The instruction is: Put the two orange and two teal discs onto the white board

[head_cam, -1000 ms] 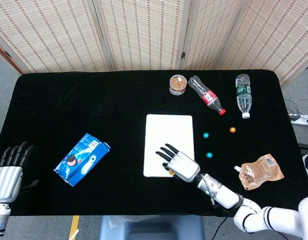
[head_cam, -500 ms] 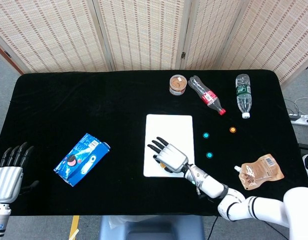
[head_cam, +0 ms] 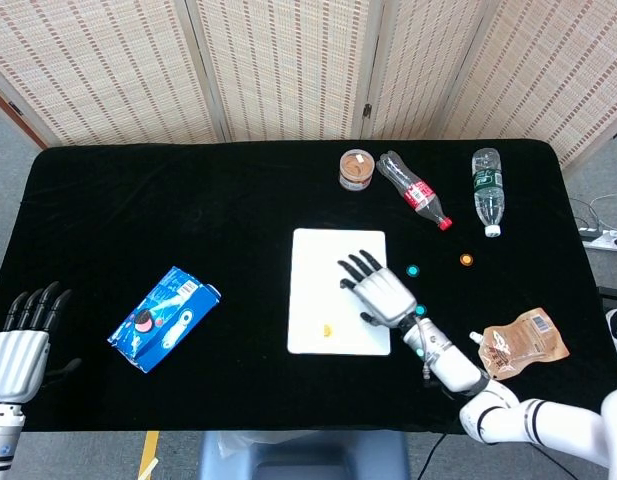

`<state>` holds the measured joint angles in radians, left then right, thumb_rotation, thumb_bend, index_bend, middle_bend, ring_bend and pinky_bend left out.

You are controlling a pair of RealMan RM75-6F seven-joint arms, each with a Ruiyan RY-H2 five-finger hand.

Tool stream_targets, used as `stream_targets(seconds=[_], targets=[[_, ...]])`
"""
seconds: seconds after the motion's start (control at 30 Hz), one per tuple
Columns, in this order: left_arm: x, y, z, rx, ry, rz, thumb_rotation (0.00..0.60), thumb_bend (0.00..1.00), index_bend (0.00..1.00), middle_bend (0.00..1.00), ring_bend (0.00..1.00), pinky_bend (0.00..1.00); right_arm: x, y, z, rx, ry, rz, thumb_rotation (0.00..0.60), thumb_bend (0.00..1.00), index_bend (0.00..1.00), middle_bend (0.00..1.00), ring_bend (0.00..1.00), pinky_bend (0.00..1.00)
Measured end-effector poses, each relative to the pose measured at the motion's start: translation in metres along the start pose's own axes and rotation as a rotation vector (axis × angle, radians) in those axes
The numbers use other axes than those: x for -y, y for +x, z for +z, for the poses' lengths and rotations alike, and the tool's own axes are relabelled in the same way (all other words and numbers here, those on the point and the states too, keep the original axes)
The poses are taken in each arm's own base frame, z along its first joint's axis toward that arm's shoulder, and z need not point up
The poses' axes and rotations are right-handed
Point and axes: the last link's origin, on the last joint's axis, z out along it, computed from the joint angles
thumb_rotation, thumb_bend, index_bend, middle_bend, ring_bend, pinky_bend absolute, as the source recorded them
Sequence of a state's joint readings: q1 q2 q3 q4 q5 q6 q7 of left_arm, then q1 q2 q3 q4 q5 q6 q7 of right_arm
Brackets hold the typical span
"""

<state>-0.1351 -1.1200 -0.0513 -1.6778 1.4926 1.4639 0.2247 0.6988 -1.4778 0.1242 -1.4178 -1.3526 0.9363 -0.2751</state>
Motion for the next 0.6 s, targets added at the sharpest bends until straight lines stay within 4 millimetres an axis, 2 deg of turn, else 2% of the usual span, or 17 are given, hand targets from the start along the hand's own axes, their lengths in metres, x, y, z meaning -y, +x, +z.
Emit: stream_targets(seconds=[0.1, 0.3, 0.5, 0.6], targets=[[-0.003, -0.001, 0.002, 0.006, -0.014, -0.002, 0.600, 0.16, 0.00, 0.00, 0.03, 0.00, -0.038, 0.003, -0.011, -0.011, -0.121, 0.037, 0.600, 0.30, 0.39, 0.12, 0.01, 0.00], [-0.007, 0.001, 0.004, 0.005, -0.033, -0.015, 0.600, 0.16, 0.00, 0.00, 0.03, 0.00, -0.095, 0.000, -0.028, 0.004, -0.303, 0.064, 0.600, 0.30, 0.42, 0.12, 0.01, 0.00], [-0.010, 0.002, 0.004, 0.010, -0.049, -0.027, 0.600, 0.16, 0.00, 0.00, 0.03, 0.00, -0.136, -0.009, -0.035, 0.068, -0.447, 0.072, 0.600, 0.30, 0.43, 0.12, 0.00, 0.00], [-0.010, 0.002, 0.004, 0.010, -0.049, -0.029, 0.600, 0.16, 0.00, 0.00, 0.03, 0.00, -0.150, -0.014, -0.034, 0.091, -0.506, 0.085, 0.600, 0.30, 0.43, 0.12, 0.00, 0.00]])
